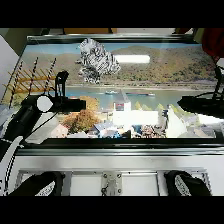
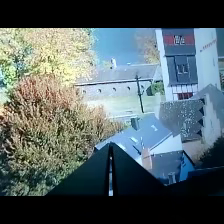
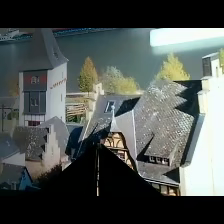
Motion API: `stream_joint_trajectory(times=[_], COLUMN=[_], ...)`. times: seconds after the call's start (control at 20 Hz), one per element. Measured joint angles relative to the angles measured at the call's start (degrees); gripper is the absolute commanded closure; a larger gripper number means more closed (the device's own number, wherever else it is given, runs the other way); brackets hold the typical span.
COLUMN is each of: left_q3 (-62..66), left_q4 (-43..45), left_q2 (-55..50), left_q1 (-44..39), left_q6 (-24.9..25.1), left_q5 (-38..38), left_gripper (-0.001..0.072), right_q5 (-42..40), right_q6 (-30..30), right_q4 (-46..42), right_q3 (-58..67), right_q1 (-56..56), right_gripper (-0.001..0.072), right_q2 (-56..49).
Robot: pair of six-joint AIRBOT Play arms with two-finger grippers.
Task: Fold the clothes and pants, and hang the long-sleeved shirts on hangers.
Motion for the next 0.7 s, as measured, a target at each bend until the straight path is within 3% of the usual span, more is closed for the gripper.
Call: stream_joint_trajectory(times=[0.3,0.35,0.45,0.7], left_q3=[0.0,0.0,0.4,6.0], left_q4=[0.0,0.0,1.2,16.0], left_q2=[0.0,0.0,0.0,0.0], left_q1=[0.0,0.0,0.2,5.4], left_q6=[0.0,0.0,0.5,2.8], left_q5=[0.0,0.0,-0.2,-4.6], left_gripper=[0.0696,0.0667,-0.0013,-0.0013], right_q5=[0.0,0.0,0.0,0.0], right_q6=[0.0,0.0,0.0,0.0], right_q4=[0.0,0.0,0.0,0.0], right_q3=[0.0,0.0,0.0,0.0], right_q1=[0.0,0.0,0.0,0.0], right_gripper=[0.0693,0.0693,0.0693,0.0693], right_q2=[0.0,0.0,0.0,0.0])
